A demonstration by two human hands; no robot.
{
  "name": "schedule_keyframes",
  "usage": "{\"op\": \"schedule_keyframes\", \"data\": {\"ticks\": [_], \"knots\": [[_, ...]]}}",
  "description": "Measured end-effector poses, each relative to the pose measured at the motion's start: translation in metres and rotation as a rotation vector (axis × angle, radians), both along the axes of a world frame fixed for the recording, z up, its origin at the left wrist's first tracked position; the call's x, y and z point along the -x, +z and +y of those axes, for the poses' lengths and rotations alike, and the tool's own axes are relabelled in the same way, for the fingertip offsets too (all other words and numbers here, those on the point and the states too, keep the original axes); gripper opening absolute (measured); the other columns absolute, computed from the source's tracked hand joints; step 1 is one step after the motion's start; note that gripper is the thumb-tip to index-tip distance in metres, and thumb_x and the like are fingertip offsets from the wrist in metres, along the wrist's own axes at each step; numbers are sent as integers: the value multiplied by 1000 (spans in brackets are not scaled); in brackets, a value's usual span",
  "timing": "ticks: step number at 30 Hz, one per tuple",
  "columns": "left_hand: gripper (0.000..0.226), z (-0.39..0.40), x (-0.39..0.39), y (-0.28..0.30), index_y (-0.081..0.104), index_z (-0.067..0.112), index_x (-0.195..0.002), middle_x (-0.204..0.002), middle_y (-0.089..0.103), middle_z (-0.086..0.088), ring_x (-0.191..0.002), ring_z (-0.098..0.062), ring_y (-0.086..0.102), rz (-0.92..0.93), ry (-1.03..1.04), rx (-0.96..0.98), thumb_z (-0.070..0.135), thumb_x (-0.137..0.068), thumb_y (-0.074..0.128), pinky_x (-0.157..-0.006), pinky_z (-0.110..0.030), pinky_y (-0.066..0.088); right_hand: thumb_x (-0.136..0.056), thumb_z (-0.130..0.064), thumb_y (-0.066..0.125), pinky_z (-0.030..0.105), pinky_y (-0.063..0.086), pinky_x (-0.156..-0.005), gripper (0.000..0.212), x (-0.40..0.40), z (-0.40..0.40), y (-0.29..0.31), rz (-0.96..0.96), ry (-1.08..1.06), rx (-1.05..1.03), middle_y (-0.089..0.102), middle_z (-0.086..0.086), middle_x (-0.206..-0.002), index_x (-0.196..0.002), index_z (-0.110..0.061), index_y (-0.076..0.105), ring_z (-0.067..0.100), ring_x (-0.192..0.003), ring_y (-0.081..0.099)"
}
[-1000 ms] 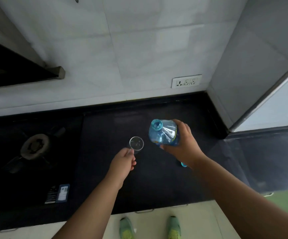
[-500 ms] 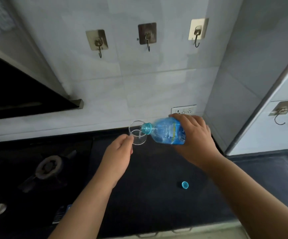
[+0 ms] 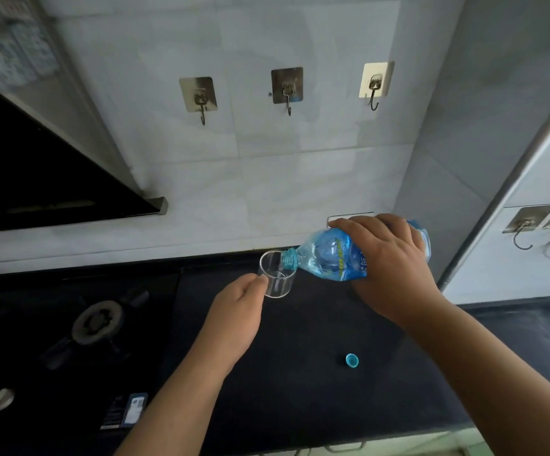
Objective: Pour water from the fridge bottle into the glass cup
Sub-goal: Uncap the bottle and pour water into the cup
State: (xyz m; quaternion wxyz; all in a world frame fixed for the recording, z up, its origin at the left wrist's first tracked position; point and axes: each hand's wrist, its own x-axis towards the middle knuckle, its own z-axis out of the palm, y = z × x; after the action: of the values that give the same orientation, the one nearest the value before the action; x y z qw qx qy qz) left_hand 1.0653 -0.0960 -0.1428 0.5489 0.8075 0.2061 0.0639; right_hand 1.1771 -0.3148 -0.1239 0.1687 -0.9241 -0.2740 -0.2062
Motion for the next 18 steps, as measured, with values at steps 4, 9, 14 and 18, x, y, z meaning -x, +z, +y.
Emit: {"op": "schedule_keyframes", "data": {"ticks": [4,9,14,18], "knots": [[40,-1,3,-1,39,24,-66,-65,36,4,-62,-13,36,9,2,15,42,-102,47,-66,-39,34,-66,-15,86,49,32,-109,87,2,1,4,-17,9,25,58,-14,-136,-142,-38,52,27,-129,40],[41,-2,3,0,37,21,-68,-66,36,4,-61,-12,35,3,5,22,41,-102,47,-65,-39,33,-64,-8,82,49,28,-111,89,2,4,9,-22,29,27,58,-13,-136,-142,-37,53,27,-129,37],[43,-2,4,-1,37,11,-73,-65,34,3,-57,-11,33,10,-4,-8,41,-103,46,-63,-37,32,-64,-9,85,51,28,-112,89,2,5,13,-38,34,50,58,-12,-137,-142,-37,53,26,-130,35],[43,-1,3,-1,37,9,-74,-65,35,3,-57,-11,32,18,1,-7,40,-102,46,-63,-37,31,-63,-11,86,48,24,-111,89,1,7,13,-57,31,77,58,-11,-136,-142,-37,53,26,-130,35]]}}
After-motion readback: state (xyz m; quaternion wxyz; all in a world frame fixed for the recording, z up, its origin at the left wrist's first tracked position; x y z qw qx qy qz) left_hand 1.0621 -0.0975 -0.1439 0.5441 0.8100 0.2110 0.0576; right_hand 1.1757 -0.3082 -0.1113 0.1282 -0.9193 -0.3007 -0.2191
